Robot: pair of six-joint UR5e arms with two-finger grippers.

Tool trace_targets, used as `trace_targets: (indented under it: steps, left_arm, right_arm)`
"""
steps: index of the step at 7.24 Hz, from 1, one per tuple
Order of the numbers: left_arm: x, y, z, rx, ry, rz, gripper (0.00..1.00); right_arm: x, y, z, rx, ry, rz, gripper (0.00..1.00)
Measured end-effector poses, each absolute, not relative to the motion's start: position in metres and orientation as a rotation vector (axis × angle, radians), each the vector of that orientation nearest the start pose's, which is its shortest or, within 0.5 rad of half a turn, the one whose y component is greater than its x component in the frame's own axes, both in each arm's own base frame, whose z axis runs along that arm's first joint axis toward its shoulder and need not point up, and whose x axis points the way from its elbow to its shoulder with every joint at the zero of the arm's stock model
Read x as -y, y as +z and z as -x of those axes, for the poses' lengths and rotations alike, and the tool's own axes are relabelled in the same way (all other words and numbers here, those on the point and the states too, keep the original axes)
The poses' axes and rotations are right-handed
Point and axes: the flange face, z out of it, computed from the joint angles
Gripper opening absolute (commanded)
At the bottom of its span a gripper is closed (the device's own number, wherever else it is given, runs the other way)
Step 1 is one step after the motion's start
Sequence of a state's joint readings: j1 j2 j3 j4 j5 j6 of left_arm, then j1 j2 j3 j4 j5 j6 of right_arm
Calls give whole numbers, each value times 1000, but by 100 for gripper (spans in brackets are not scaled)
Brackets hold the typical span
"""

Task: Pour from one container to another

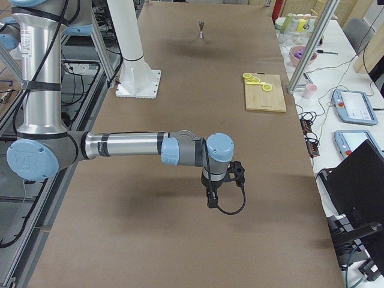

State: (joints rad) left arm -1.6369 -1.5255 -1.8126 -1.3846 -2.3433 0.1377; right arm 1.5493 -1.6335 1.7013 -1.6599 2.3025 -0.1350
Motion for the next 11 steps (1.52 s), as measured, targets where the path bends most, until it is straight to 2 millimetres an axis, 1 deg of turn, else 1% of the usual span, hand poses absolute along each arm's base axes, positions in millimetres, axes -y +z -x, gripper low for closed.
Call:
trace_targets:
  steps: [2,6,8,11]
  left_arm:
    - [464,570,95,-767,80,-115,98]
    - [467,565,95,-762,111,-192,98]
    - [474,553,95,-761,117,-223,98]
    - [483,535,96,-760,69,-338,98]
  right_arm:
    - [464,638,-57,732,-140,-17,100]
    - [463,642,-57,732,-137,-10,100]
    - [466,639,-57,734,-141,-23,100]
    - [472,635,-56,734,-160,-72,100]
